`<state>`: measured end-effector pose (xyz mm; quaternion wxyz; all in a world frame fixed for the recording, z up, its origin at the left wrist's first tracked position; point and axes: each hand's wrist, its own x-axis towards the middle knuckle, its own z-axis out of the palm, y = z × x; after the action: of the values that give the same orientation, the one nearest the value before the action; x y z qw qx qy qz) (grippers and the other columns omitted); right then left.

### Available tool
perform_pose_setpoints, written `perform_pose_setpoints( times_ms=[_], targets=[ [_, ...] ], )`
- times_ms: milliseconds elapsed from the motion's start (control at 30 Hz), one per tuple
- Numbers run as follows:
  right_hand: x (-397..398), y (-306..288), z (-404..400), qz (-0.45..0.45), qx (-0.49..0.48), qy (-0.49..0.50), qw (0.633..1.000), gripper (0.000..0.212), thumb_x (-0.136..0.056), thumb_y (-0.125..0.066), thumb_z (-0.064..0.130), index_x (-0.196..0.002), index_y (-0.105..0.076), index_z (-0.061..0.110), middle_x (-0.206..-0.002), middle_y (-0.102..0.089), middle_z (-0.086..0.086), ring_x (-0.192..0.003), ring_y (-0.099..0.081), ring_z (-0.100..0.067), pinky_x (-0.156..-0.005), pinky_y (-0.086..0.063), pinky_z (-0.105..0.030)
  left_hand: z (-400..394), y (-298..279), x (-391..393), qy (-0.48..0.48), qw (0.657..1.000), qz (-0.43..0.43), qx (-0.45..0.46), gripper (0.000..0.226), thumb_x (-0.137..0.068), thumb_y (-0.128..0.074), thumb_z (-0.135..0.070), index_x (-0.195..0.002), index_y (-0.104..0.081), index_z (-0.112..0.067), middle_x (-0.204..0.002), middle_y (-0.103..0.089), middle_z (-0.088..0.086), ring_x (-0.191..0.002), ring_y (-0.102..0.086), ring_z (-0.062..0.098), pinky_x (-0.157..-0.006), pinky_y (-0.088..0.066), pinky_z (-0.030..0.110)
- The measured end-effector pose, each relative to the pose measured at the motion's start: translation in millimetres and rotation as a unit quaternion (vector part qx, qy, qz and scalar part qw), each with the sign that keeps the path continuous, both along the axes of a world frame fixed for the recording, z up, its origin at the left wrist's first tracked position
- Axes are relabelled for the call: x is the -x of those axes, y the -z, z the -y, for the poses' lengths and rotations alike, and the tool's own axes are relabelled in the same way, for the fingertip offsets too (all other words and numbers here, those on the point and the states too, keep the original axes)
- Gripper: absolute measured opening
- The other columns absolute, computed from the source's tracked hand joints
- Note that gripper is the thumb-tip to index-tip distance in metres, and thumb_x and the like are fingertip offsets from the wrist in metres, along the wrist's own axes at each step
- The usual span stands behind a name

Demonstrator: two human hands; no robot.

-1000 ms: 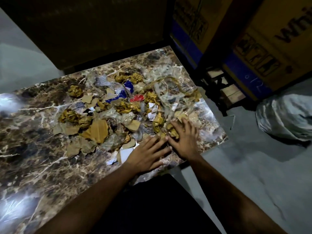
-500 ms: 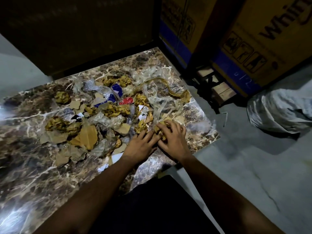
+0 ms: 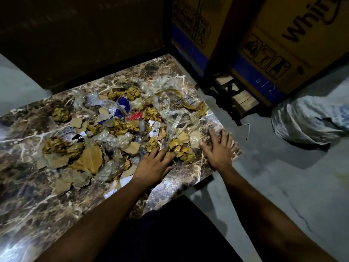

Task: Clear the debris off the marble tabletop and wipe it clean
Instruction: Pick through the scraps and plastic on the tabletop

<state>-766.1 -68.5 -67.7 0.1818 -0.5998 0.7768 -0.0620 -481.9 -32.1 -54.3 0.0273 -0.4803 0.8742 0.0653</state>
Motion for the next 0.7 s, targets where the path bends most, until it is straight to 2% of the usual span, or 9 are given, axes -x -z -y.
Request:
perform_pose_setpoints(
  times_ms=[67,133,200,333,433,467,533,600,700],
  targets=[
    [-6.3,-0.8,-3.5,0.052,0.039,0.023,0.998,0.097,-0.081,-0.005,0.092,-0.158,-0.029,0.038,-0.171,-0.014,-0.003,-0.157,-0.008,-0.030,-0.119,0.002,-0.072,0.2,0.4,0.8,0.001,1.000,0.000,0.000,0.054,-0.103,-0.036,-0.055,-0.151,-0.030,-0.031,-0.140,-0.048,0.006,-0.116,-0.043,0.028,-0.078,-0.050,0.040],
    [-19.2,-3.4,-10.5,0.086,0.056,-0.020,0.995,0.089,-0.087,-0.010,0.086,-0.157,-0.031,0.036,-0.170,-0.018,0.001,-0.156,-0.014,-0.024,-0.119,0.006,-0.070,1.2,0.5,1.8,0.002,1.000,-0.004,0.008,0.050,-0.104,-0.038,-0.054,-0.148,-0.034,-0.031,-0.137,-0.049,0.006,-0.114,-0.045,0.027,-0.075,-0.050,0.039],
    [-36.6,-2.7,-19.4,0.100,0.049,-0.081,0.990,0.082,-0.091,-0.012,0.084,-0.157,-0.028,0.039,-0.170,-0.016,0.005,-0.156,-0.011,-0.019,-0.119,0.010,-0.068,1.6,2.2,3.4,0.000,1.000,-0.012,0.015,0.046,-0.104,-0.040,-0.053,-0.144,-0.039,-0.030,-0.133,-0.051,0.006,-0.111,-0.046,0.026,-0.070,-0.050,0.037],
    [-67.9,2.1,-31.0,0.099,0.037,-0.138,0.985,0.076,-0.094,-0.015,0.081,-0.157,-0.024,0.042,-0.169,-0.018,0.007,-0.157,-0.007,-0.018,-0.121,0.012,-0.065,2.1,7.5,6.5,-0.016,0.999,-0.041,0.021,0.041,-0.105,-0.040,-0.051,-0.136,-0.045,-0.025,-0.125,-0.053,0.005,-0.107,-0.047,0.023,-0.069,-0.052,0.037],
    [-84.7,0.5,-34.9,0.123,0.049,-0.117,0.984,0.068,-0.098,-0.028,0.074,-0.157,-0.028,0.039,-0.166,-0.028,0.008,-0.156,-0.011,-0.017,-0.123,0.010,-0.058,1.0,7.8,9.4,-0.035,0.995,-0.085,0.026,0.037,-0.105,-0.045,-0.049,-0.127,-0.052,-0.021,-0.118,-0.054,0.004,-0.104,-0.048,0.023,-0.067,-0.050,0.034],
    [-89.1,-0.8,-36.3,0.151,0.056,-0.106,0.981,0.064,-0.100,-0.033,0.069,-0.156,-0.031,0.037,-0.163,-0.033,0.008,-0.155,-0.015,-0.017,-0.125,0.005,-0.057,0.5,7.0,11.0,-0.041,0.993,-0.106,0.026,0.036,-0.104,-0.046,-0.048,-0.125,-0.054,-0.020,-0.116,-0.055,0.004,-0.102,-0.048,0.023,-0.065,-0.049,0.034],
    [-97.1,-5.6,-38.6,0.239,0.069,-0.084,0.965,0.058,-0.103,-0.041,0.059,-0.155,-0.033,0.035,-0.157,-0.041,0.007,-0.148,-0.026,-0.014,-0.125,-0.015,-0.055,-0.2,4.3,15.7,-0.058,0.987,-0.148,0.017,0.034,-0.105,-0.047,-0.045,-0.123,-0.055,-0.018,-0.115,-0.055,0.004,-0.101,-0.048,0.024,-0.063,-0.050,0.036],
    [-105.6,-13.0,-38.9,0.355,0.068,-0.048,0.931,0.054,-0.104,-0.046,0.049,-0.155,-0.035,0.034,-0.154,-0.045,0.011,-0.142,-0.038,-0.008,-0.118,-0.035,-0.048,-1.9,1.1,20.9,-0.084,0.979,-0.185,-0.003,0.033,-0.106,-0.045,-0.042,-0.125,-0.055,-0.017,-0.116,-0.053,0.004,-0.102,-0.046,0.024,-0.067,-0.050,0.039],
    [-120.5,-23.9,-38.9,0.455,0.062,0.014,0.888,0.052,-0.102,-0.053,0.047,-0.152,-0.039,0.038,-0.144,-0.049,0.029,-0.133,-0.049,0.002,-0.112,-0.046,-0.044,-5.4,-9.1,25.0,-0.140,0.958,-0.248,-0.024,0.033,-0.107,-0.039,-0.040,-0.131,-0.052,-0.021,-0.119,-0.049,0.002,-0.106,-0.044,0.022,-0.075,-0.050,0.040]
  ],
)
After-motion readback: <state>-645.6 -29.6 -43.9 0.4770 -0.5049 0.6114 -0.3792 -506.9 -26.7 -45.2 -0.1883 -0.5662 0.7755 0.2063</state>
